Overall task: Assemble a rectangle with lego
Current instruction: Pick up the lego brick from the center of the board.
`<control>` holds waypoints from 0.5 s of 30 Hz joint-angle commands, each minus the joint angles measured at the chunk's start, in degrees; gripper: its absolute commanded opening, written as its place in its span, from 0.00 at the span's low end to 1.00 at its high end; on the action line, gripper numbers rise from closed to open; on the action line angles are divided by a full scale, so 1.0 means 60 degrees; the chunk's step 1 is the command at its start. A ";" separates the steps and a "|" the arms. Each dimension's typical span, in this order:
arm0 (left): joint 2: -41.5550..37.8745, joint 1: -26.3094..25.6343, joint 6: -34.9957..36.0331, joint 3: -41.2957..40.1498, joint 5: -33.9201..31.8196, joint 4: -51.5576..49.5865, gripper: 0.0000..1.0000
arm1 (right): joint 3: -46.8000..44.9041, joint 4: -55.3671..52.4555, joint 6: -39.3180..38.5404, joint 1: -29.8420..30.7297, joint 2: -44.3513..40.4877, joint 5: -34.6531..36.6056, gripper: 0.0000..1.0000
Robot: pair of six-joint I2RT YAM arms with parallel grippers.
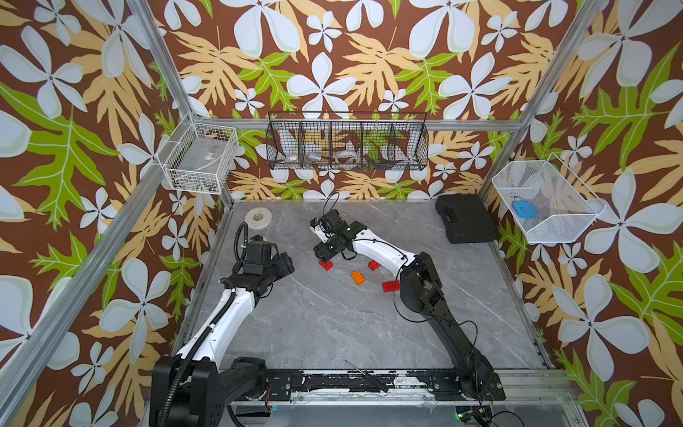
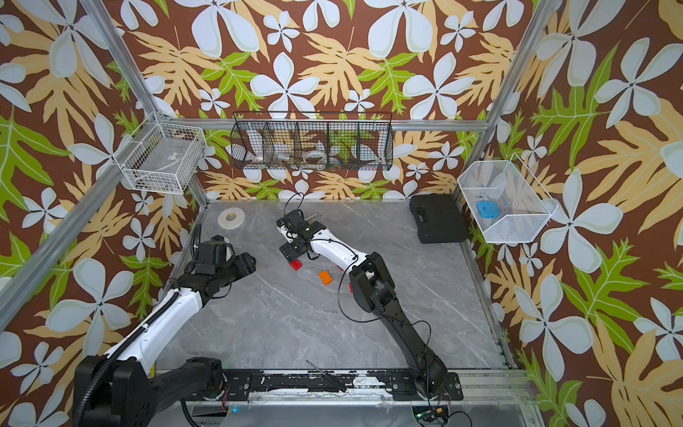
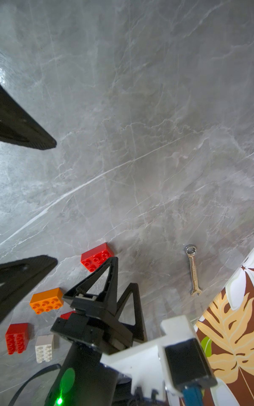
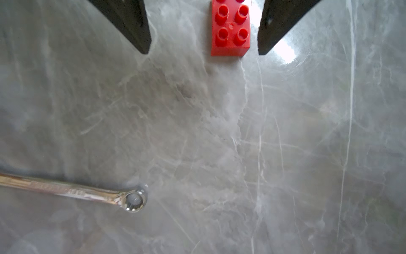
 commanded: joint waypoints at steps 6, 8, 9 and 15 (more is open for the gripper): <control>-0.0021 0.0019 0.0115 -0.0022 0.0135 0.0036 0.78 | -0.0736 -0.0165 0.0067 0.0146 -0.0229 0.0379 0.74; -0.0022 0.0011 0.0140 -0.0050 0.0149 0.0035 0.78 | -0.0794 -0.0174 0.0074 0.0153 -0.0214 0.0306 0.72; -0.0015 0.0011 0.0162 -0.0052 0.0138 0.0042 0.78 | -0.0781 -0.0187 0.0088 0.0157 -0.0189 0.0278 0.71; -0.0015 0.0011 0.0188 -0.0066 0.0164 0.0040 0.78 | -0.0756 -0.0168 0.0206 0.0239 -0.0146 0.0262 0.63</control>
